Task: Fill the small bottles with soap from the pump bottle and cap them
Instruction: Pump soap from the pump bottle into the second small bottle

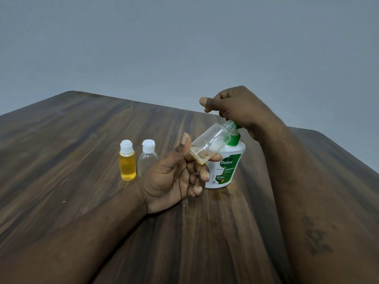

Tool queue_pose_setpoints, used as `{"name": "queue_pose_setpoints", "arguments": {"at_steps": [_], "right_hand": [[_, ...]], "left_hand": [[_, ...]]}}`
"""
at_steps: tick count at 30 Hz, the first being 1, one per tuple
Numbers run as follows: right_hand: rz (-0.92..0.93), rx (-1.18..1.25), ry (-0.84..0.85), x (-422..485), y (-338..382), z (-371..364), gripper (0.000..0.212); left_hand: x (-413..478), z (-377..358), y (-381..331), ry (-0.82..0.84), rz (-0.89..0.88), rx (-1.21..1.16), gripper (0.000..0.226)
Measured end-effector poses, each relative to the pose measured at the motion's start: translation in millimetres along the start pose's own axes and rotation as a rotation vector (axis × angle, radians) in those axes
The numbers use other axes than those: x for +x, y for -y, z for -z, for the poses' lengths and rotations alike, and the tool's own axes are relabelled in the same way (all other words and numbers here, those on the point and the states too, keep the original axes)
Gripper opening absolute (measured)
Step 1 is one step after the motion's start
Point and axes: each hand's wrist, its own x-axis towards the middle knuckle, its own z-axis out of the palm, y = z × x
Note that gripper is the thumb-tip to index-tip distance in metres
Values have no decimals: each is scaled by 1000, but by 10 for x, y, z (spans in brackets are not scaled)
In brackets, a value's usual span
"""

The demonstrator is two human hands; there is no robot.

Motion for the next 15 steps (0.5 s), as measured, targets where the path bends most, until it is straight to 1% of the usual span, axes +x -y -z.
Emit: {"name": "queue_pose_setpoints", "arguments": {"at_steps": [3,7,9,10,12,13,14,15], "right_hand": [[-1,3,11,-19,24,1,39],[-102,10,146,-13,-55,-95,35],[-138,19,171,-12,-78,-110,36],[-141,15,167,-10,-66,-105,36],[-116,5,134,-23,-23,-71,35],[-90,-6,97,-28,0,-49,35],[-58,-16,55,-29,17,-28,36],[-28,-23,21,-26,26,-12,37]], "left_hand": [[2,0,4,-1,-5,2,80],[0,8,5,-28,4,24,83],[-6,0,1,-38,12,31,87],[-9,-12,-7,-43,18,37,94],[-22,-47,-25,-63,35,59,115],[-27,-67,-30,-60,41,70,118],[-24,-70,-23,-49,56,64,114],[-13,-48,-9,-44,76,27,103]]}}
